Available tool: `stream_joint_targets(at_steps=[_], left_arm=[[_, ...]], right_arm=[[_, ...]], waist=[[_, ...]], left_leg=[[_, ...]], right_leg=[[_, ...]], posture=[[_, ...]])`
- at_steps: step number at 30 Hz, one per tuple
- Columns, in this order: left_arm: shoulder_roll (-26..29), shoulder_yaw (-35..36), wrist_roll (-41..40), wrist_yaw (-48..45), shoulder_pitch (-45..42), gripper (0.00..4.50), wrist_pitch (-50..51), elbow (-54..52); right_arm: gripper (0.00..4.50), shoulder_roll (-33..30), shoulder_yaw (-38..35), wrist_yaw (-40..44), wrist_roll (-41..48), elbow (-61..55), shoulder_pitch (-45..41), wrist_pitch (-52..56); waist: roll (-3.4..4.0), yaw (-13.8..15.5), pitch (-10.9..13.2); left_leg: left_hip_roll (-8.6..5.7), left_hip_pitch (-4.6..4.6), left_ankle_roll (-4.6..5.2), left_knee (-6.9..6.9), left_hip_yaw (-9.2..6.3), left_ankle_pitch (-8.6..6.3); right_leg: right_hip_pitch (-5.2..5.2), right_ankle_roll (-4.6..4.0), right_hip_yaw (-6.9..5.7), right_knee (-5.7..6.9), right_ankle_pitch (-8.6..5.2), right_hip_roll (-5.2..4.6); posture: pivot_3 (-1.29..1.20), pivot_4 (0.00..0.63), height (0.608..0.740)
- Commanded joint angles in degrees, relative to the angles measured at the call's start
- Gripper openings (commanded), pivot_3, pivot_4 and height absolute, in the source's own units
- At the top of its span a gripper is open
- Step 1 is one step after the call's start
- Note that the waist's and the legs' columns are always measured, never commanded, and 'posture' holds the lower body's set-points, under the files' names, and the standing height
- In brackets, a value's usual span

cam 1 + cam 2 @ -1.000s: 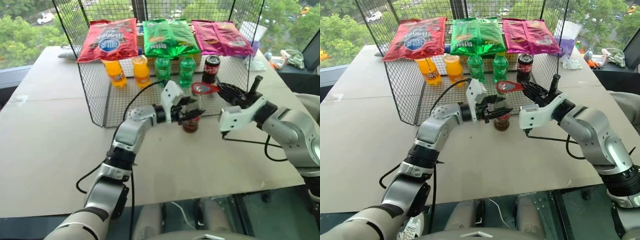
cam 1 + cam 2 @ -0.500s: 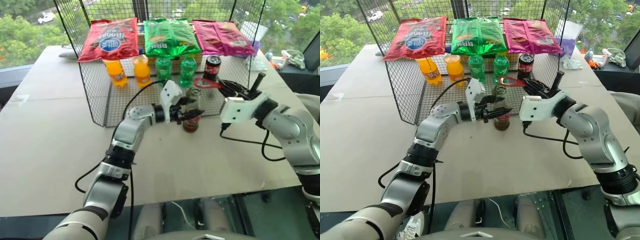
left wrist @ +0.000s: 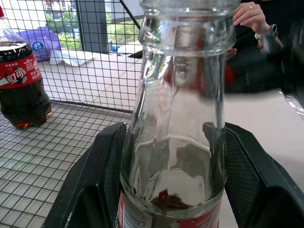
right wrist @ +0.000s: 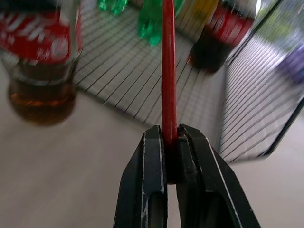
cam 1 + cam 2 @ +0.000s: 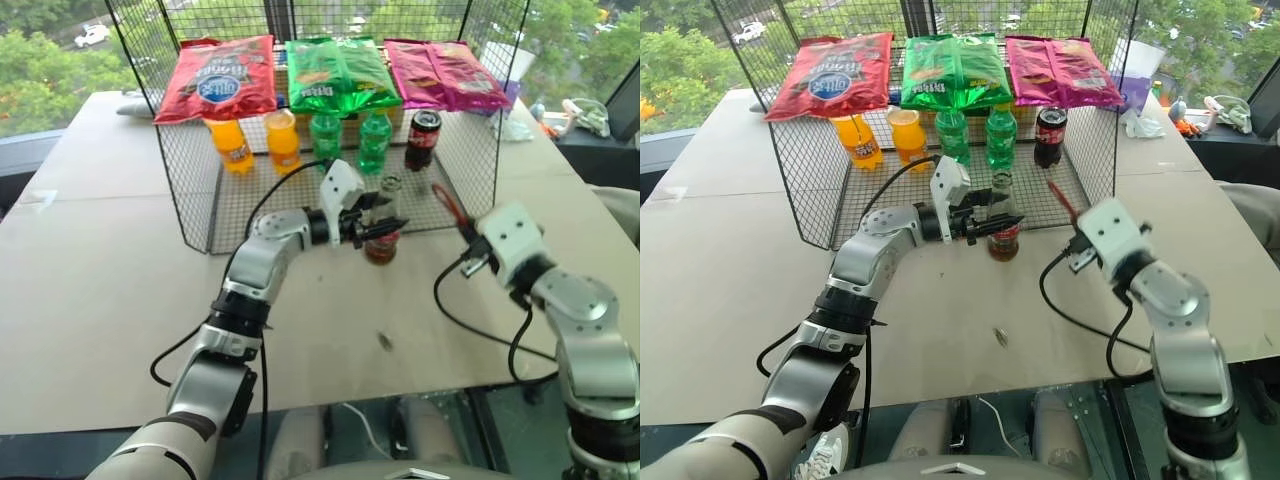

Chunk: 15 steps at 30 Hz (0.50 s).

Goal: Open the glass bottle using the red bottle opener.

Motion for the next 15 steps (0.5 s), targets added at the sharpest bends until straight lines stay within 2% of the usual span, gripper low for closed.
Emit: stream_joint_targets(at_steps=[1, 3, 5, 6, 7, 8, 13, 14, 15], left_arm=[[-0.11, 1.49, -0.68, 0.83, 0.20, 2.29, -0.30, -2.65], [0.01, 1.54, -0.81, 1.00, 0.48, 2.29, -0.03, -3.20], [0.11, 1.66, -0.90, 1.15, 0.65, 2.29, 0.21, -3.58], [0.12, 1.67, -0.93, 1.22, 0.70, 2.29, 0.31, -3.74], [0.14, 1.67, -0.97, 1.28, 0.76, 2.29, 0.41, -3.90], [0.16, 1.66, -1.02, 1.34, 0.80, 2.29, 0.52, -4.05], [0.41, 1.70, -1.23, 1.52, 0.90, 2.29, 0.98, -4.39], [0.46, 1.72, -1.25, 1.55, 0.96, 2.29, 1.03, -4.45], [0.47, 1.73, -1.32, 1.59, 1.03, 2.29, 1.11, -4.55]], right_arm=[[0.00, 6.32, -2.30, -1.70, 7.67, -3.54, -0.78, 11.53], [0.00, 12.19, -5.94, -3.45, 11.68, -3.15, -2.81, 17.71], [0.87, 15.92, -9.09, -4.63, 14.76, -2.07, -4.76, 22.26], [1.06, 16.99, -10.47, -4.83, 16.24, -1.63, -5.57, 24.43], [1.61, 17.47, -11.42, -5.23, 17.23, -1.04, -6.29, 25.80], [1.82, 18.04, -12.57, -5.74, 18.14, -0.49, -7.01, 27.20], [4.30, 17.09, -15.96, -7.84, 21.28, 0.72, -8.73, 30.04], [4.49, 16.49, -16.29, -8.22, 21.68, 0.52, -8.71, 30.13], [4.49, 15.75, -16.51, -8.75, 21.80, 0.30, -8.55, 29.81]], waist=[[0.02, -0.24, 0.01], [0.03, -0.37, 0.01], [0.03, -0.38, 0.01], [0.03, -0.36, 0.01], [0.03, -0.34, 0.01], [0.03, -0.33, 0.01], [0.04, -0.54, 0.02], [0.04, -0.62, 0.02], [0.04, -0.67, 0.02]], left_leg=[[0.01, 0.01, 0.00, 0.00, -0.02, 0.00], [0.01, 0.01, 0.00, 0.00, -0.02, 0.00], [0.01, -0.02, 0.00, 0.00, -0.05, 0.00], [-0.01, -0.03, 0.00, 0.00, -0.06, 0.00], [-0.02, -0.04, 0.00, 0.00, -0.07, 0.00], [-0.02, -0.04, 0.00, 0.00, -0.08, 0.00], [-0.03, -0.04, 0.00, -0.04, -0.06, -0.01], [-0.03, -0.05, 0.00, -0.04, -0.06, 0.00], [-0.03, -0.05, 0.00, -0.04, -0.05, -0.01]], right_leg=[[0.00, 0.00, -0.01, 0.03, 0.00, 0.00], [0.00, 0.00, -0.01, 0.06, 0.00, 0.00], [-0.01, 0.08, -0.01, 0.06, 0.05, -0.01], [-0.01, 0.16, -0.01, 0.04, 0.09, -0.01], [-0.01, 0.16, -0.01, 0.03, 0.10, -0.02], [-0.01, 0.17, -0.02, 0.03, 0.10, -0.02], [-0.03, 0.18, -0.04, 0.02, 0.11, -0.02], [-0.03, 0.18, -0.04, 0.02, 0.11, -0.02], [-0.02, 0.18, -0.03, 0.02, 0.11, -0.02]], posture=[[0.00, 0.150, 0.740], [0.00, 0.150, 0.740], [0.00, 0.150, 0.740], [0.00, 0.150, 0.740], [0.00, 0.150, 0.740], [0.00, 0.150, 0.740], [0.00, 0.150, 0.740], [0.00, 0.150, 0.740], [0.00, 0.150, 0.740]])
